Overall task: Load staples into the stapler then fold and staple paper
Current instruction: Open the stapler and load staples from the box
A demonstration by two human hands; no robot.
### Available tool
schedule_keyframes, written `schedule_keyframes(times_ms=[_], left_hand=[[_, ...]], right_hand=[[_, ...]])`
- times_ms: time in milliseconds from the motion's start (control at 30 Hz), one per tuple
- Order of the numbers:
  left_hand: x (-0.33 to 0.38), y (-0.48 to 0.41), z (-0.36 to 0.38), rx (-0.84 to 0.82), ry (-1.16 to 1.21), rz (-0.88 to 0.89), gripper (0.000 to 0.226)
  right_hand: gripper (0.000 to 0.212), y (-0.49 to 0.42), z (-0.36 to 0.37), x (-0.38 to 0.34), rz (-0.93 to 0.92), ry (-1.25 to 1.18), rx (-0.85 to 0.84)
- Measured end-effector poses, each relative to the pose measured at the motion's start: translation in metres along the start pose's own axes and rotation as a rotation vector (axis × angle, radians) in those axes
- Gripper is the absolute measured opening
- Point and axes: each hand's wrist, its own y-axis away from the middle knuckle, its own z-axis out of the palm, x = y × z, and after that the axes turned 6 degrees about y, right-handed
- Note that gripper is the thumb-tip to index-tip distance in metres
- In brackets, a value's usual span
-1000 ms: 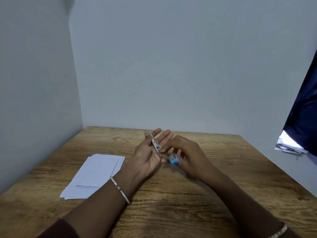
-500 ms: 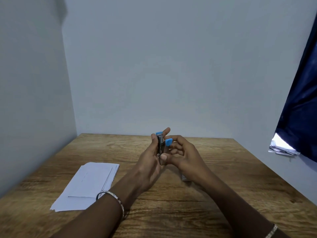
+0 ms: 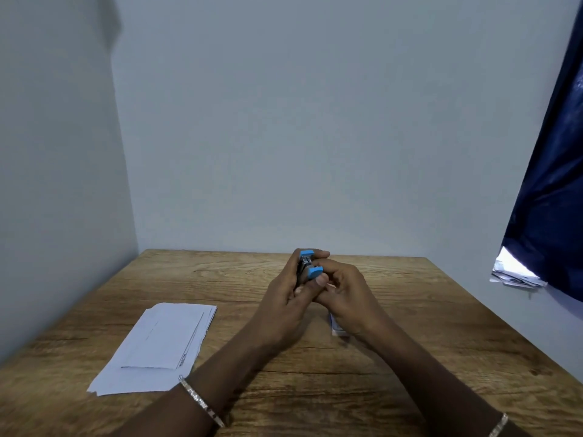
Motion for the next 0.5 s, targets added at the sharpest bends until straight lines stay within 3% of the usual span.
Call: schedule_keyframes(times_ms=[233,367,433,500], left_hand=[[0.0041,-0.0027,0.0019,-0.001,-0.055,0.051,0.031],[0.0030,-0.0016,0.0000,-0.017,-0.076,-0.007,0.046],[0.0028,-0.0033,0.0000,0.026,-0.063,-0.050,0.052],[0.0032,-0.0065,-0.0018,0.102,0.006,-0.101,0.042]], right_hand=[[0.015,-0.0002,-0.0015,0.0012,-0.020,0.036,0.038],[0.023,-0.0010,-0.0005,0.0012,0.004,0.010,0.005],[0.028,-0.0014,0.0000,0.0026,0.046,-0.054,-0.017],[0.026,-0.0020,-0.0009,0.0026,0.139,-0.191,-0.030]])
